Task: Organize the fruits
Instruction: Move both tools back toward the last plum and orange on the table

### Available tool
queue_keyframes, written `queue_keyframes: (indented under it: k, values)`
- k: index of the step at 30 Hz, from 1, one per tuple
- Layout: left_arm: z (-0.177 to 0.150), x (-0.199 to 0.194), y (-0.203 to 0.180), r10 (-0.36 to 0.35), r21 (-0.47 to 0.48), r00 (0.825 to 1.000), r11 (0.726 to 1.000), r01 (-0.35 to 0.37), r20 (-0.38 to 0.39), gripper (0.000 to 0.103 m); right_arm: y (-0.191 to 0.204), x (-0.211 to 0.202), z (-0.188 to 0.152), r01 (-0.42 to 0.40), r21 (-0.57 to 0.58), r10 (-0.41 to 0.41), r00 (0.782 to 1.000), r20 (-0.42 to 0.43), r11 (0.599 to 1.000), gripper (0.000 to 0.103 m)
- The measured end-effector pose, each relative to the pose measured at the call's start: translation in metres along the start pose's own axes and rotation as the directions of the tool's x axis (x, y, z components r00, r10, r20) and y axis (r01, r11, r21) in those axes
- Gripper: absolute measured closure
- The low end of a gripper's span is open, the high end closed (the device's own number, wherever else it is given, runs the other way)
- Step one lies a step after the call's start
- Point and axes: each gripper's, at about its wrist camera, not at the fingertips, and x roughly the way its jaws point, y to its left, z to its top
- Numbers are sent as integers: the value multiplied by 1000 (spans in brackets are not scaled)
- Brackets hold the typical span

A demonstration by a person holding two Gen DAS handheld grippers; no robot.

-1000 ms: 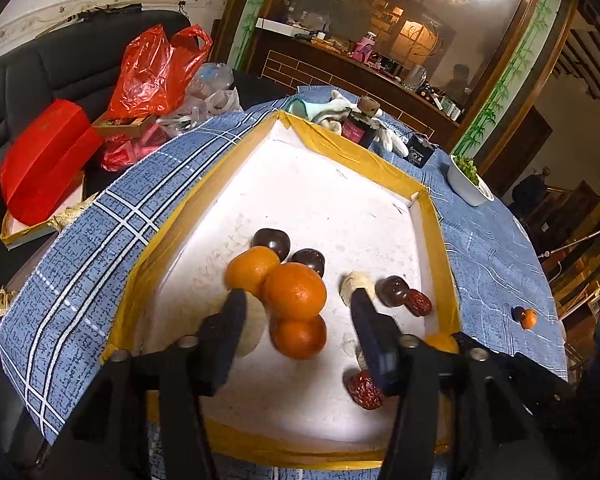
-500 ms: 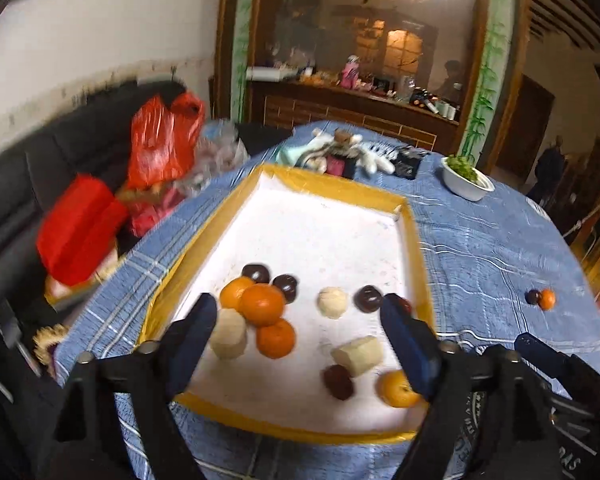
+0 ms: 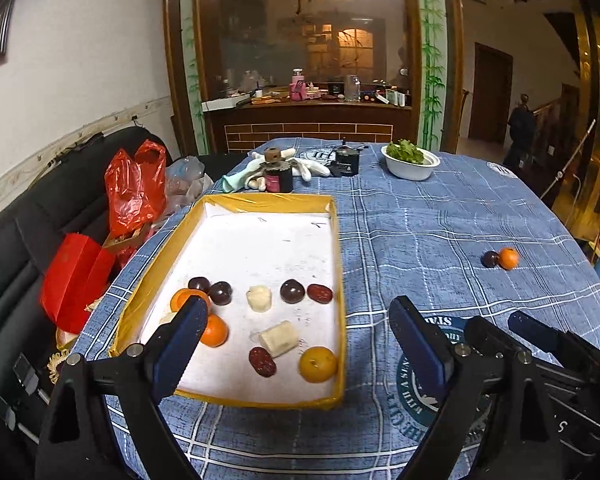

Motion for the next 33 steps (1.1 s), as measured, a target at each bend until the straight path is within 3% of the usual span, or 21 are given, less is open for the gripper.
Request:
queue_keyframes:
  k: [33]
  values:
    - [-11,8,-18,-72,19,995,997,73,-72,12,-23,9,-10,30,48,-28,999,-47,998,21]
